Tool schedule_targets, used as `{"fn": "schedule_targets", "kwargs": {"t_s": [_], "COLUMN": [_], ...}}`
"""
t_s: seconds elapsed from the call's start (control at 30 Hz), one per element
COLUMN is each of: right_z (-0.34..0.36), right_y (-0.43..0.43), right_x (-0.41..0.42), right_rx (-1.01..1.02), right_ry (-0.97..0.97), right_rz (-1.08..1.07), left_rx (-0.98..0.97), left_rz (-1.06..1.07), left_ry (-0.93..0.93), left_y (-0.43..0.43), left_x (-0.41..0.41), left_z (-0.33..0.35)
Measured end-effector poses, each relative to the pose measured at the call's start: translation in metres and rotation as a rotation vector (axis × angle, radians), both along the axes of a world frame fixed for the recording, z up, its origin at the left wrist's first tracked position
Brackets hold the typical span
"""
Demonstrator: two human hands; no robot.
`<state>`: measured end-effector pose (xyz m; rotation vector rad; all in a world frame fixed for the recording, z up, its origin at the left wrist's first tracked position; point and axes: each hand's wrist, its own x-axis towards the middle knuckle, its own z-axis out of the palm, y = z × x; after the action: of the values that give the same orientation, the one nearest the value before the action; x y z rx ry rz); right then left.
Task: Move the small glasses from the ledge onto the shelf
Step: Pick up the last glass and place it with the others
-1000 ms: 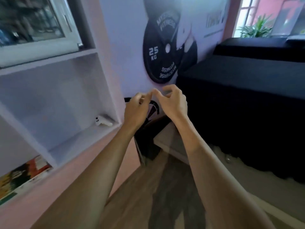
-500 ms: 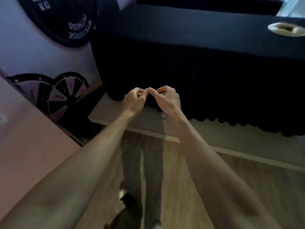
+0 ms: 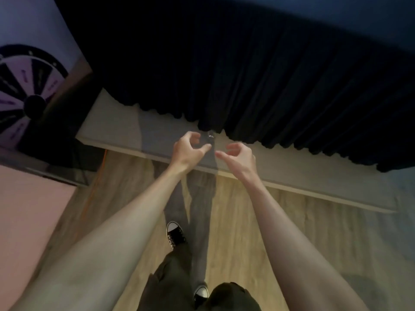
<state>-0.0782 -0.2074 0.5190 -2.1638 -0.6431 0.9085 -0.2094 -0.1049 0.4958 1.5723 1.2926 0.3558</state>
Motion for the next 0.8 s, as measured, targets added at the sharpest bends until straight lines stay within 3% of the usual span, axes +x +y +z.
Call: {"fn": "schedule_targets", "kwargs": {"t_s": [0.23, 0.43, 0.8], "right_z": [-0.104, -0.215, -0.416], "right_y": [0.079, 0.133, 0.2], "right_x": [0.046, 0.097, 0.167], "right_rx": [-0.055, -0.091, -0.194], "right_ry": [0.138, 0.163, -0.025], "right_rz": [-0.042, -0.061, 0.041], "left_rx": [-0.074, -0.043, -0.083], "left_rz": [-0.042, -0.021, -0.01], "left_ry": [0.119, 0.096, 0.153], "left_y": [0.075, 0.118, 0.172], "left_x": [0.032, 0.082, 0.157], "left_z": [-0.097, -0.197, -0.38]}}
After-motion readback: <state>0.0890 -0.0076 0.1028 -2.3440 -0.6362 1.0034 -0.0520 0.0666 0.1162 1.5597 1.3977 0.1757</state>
